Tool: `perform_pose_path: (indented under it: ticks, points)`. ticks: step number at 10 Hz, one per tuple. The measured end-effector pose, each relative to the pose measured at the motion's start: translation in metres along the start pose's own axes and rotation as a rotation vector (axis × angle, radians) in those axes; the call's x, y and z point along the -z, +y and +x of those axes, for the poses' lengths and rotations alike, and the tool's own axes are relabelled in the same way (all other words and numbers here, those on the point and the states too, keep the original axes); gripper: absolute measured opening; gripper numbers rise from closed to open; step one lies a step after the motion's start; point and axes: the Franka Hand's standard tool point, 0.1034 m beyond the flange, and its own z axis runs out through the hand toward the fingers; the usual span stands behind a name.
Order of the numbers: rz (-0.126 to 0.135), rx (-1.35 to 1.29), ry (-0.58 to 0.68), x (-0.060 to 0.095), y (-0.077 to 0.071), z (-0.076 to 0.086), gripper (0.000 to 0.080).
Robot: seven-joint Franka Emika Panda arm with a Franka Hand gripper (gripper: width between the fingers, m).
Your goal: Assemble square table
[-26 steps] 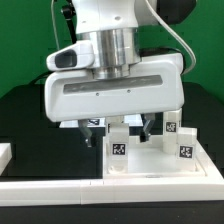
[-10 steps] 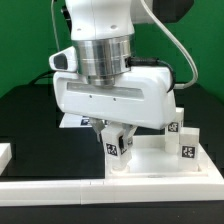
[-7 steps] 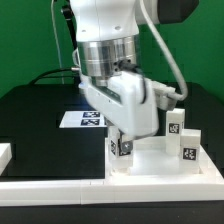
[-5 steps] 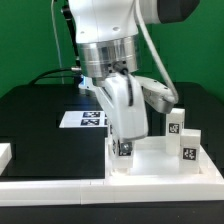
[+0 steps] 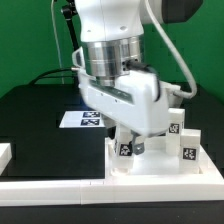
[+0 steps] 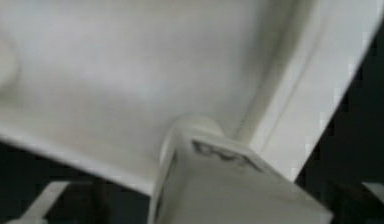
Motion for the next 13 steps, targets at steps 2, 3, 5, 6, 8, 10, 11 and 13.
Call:
perform_pose_path:
  ticks: [2,3,5,6,8,10,11,13]
  points:
    - [0.001,0.068,0.000,-0.0011,-0.0002,-0.0005,0.0646]
    - [0.001,0.149,0.000,-0.0011,0.0000,-0.0003,0.0646]
    - [-0.020,0.480,0.037,-0.0020,0.0015,0.0033,0.0649]
    - [-0.016,0.622,0.056,-0.0019,0.0027,0.0038,0.0649]
    - [-0.016,0.668,0.059,-0.0025,0.0062,0.0040,0.0649]
    - [-0.016,0.648,0.058,-0.0029,0.0065,0.0039,0.0427]
    - [-0.015,0.614,0.058,-0.0032,0.0064,0.0037,0.0427]
    - [-0.010,0.466,0.058,-0.0034,0.0064,0.0035,0.0287]
